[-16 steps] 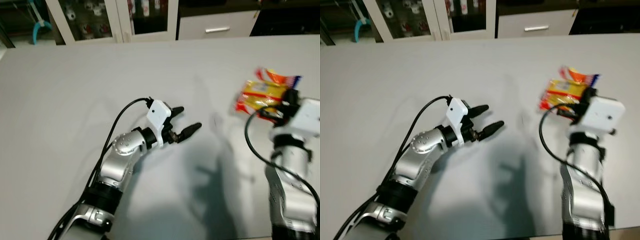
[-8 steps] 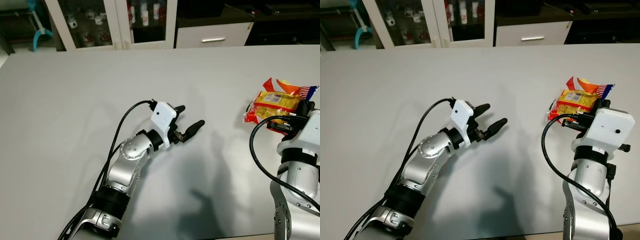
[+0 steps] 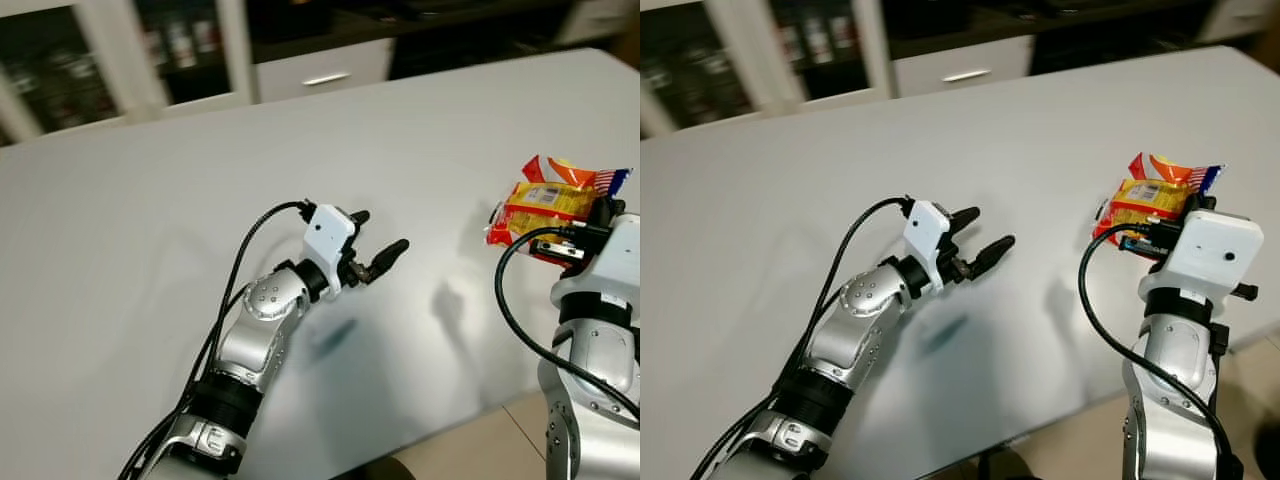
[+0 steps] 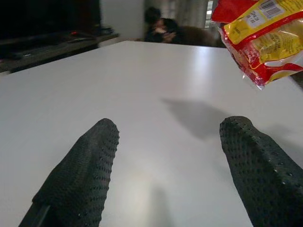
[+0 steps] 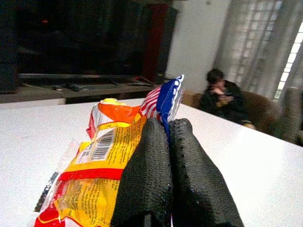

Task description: Picking trash to rubbish bin

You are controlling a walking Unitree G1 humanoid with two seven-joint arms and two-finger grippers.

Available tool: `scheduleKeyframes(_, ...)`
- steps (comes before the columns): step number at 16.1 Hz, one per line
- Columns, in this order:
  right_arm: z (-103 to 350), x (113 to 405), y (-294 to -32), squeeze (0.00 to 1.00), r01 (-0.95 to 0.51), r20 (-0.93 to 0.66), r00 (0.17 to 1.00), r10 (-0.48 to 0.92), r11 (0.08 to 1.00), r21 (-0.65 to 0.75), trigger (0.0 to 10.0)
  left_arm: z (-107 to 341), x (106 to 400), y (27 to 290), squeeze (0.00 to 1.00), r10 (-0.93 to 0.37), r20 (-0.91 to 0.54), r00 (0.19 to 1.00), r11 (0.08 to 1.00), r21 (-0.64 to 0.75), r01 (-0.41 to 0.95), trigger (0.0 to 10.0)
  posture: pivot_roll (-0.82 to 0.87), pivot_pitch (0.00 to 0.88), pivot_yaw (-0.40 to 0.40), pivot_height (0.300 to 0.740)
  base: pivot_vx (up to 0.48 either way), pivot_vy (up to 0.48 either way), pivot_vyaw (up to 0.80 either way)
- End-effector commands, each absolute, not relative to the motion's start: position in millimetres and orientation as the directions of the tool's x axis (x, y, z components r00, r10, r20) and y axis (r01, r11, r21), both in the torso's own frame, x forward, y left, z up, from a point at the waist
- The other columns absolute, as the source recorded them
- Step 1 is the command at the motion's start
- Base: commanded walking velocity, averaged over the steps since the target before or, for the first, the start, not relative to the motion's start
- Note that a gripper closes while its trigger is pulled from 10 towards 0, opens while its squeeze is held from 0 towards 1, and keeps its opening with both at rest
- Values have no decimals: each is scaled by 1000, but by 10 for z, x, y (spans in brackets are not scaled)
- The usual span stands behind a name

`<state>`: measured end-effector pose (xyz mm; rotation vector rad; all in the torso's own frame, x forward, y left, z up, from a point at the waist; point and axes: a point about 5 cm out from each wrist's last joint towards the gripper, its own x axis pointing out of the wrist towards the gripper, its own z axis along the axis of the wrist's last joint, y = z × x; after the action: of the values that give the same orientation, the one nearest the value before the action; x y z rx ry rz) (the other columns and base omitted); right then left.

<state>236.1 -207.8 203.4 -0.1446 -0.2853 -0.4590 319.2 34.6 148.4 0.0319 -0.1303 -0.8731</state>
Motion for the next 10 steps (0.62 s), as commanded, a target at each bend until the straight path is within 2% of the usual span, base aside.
scheduleKeyframes(1,2071,2355,-2057,0,456,306,857,-415,887,-74,10000,1489,3198,306,0,-776,96,623,631,94,770,10000,77,95,0,740,0,0,-763)
scheduleKeyframes(6,2073,2353,-2035,0,448,304,861,-407,891,-77,10000,1464,3190,298,0,-785,83,614,620,79,781,10000,71,101,0,740,0,0,-758)
scheduleKeyframes(10,2057,2364,-2018,0,445,295,864,-407,893,-70,10000,1462,3201,312,0,-786,81,613,618,82,782,10000,74,102,6,740,0,-290,-581)
